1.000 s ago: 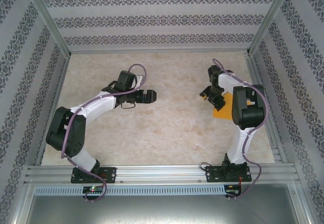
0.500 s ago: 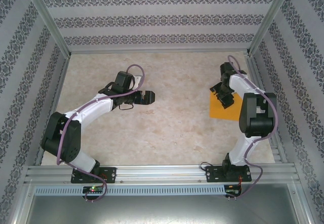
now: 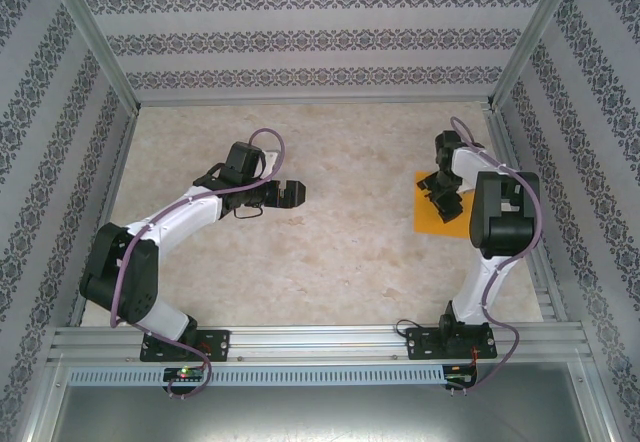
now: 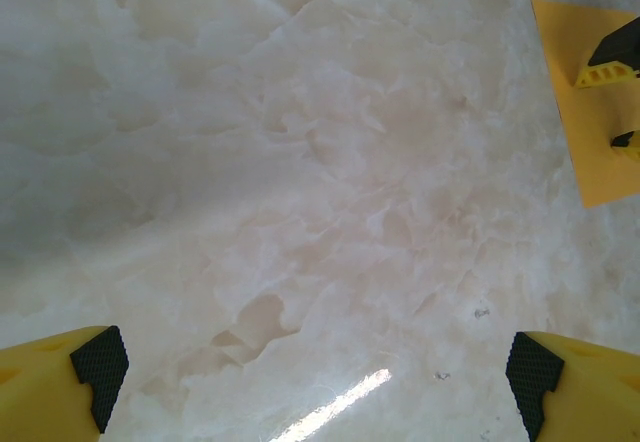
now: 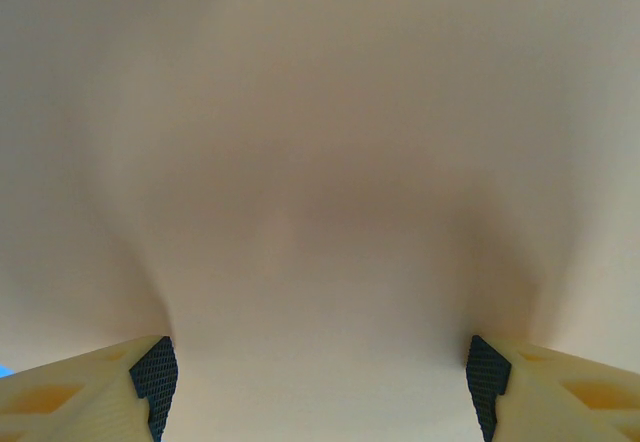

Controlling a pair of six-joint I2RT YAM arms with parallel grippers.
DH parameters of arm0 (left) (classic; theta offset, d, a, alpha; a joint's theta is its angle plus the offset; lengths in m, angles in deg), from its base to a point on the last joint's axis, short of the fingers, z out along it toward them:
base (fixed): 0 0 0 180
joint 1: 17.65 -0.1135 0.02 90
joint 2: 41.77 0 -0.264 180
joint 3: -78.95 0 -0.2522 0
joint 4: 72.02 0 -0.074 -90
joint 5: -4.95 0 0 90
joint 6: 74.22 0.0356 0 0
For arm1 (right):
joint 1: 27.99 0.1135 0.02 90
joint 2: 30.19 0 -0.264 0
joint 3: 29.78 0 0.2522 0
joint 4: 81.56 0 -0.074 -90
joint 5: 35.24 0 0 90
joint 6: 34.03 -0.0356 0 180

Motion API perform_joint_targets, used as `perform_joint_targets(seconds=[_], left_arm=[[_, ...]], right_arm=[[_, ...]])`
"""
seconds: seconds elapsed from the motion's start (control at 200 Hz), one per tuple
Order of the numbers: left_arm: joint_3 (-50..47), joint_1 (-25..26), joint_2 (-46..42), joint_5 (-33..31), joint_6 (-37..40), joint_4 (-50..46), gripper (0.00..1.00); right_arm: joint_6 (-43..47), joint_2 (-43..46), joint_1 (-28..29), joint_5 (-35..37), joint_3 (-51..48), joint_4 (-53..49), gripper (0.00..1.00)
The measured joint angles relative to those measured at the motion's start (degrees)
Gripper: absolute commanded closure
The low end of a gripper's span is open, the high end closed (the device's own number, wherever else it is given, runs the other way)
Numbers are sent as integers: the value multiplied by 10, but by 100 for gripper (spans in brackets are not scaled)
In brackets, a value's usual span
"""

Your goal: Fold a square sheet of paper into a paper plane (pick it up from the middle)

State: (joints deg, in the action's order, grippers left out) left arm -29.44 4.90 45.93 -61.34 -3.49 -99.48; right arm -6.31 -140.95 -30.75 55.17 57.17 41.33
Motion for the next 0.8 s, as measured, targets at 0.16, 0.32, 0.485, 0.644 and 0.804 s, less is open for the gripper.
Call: perform_joint_targets(seconds=[0.16, 0.32, 0.485, 0.644, 0.804], left_arm=[[-4, 0, -6, 0, 0, -6, 0], [-11, 0, -15, -1, 0, -12, 0], [-22, 0, -24, -4, 1, -12, 0], [-37, 0, -42, -9, 7, -22, 0], [-46, -4, -61, -14, 11, -27, 0]], right_arm=[[-6, 0, 21, 6, -1, -1, 22], [-9, -7, 53, 6, 9, -12, 22], [-22, -9, 97, 4, 11, -12, 22], [-38, -15, 145, 4, 18, -12, 22], [-64, -17, 199, 4, 21, -12, 22]])
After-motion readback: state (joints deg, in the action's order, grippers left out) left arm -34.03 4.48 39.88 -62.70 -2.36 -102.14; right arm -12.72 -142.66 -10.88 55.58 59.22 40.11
